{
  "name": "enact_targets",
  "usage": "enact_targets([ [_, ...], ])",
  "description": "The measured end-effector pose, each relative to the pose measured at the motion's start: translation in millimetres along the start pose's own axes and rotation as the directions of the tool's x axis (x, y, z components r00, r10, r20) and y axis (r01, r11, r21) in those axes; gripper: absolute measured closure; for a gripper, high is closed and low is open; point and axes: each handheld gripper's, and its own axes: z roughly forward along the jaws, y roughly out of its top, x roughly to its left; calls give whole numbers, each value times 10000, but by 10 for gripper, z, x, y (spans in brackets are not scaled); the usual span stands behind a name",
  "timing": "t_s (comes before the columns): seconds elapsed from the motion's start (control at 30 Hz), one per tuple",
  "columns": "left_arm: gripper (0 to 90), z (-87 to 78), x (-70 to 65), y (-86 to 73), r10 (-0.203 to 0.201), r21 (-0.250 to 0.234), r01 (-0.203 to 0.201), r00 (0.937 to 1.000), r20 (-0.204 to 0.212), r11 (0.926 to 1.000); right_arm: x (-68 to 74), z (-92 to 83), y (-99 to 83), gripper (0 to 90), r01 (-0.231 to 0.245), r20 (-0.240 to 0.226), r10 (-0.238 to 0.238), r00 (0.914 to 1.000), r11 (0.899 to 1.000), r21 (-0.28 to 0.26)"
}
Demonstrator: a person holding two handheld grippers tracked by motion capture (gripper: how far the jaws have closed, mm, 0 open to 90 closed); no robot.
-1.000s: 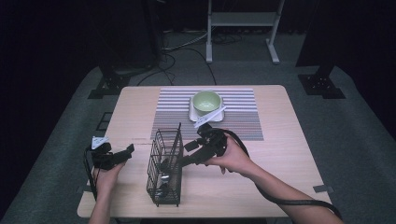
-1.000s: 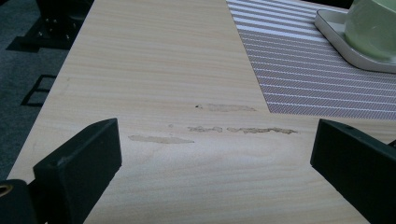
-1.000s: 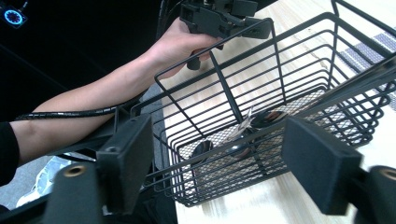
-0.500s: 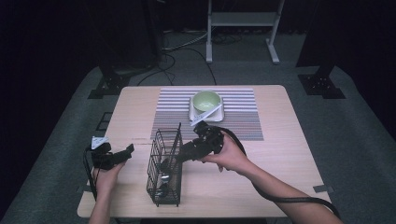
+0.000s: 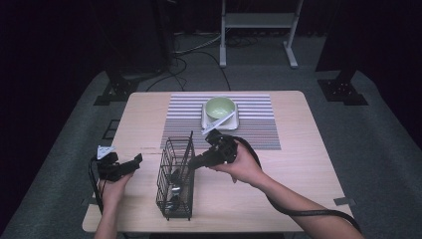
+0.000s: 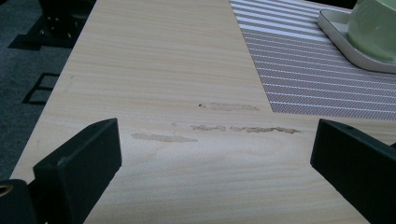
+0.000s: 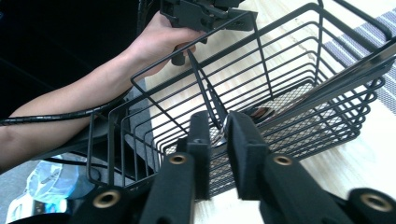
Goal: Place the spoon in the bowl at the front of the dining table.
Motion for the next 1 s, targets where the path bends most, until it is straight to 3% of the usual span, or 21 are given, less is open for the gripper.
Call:
enact_targets([
  [0.17, 8, 1, 1, -1, 11, 8, -11, 10000, -11, 10000, 9, -4, 1, 880, 89, 65, -89, 9999, 10000, 6],
  [0.67, 8, -19, 7, 8, -53, -129, 52, 10000, -67, 9999, 59, -94, 15, 891, 156, 204, -152, 9997, 9997, -212],
  [1.0, 8, -24, 1, 11, -26, -174, 25, 10000, -85, 9998, 99, -229, 65, 890, 81, 2, -81, 10000, 9977, -672],
])
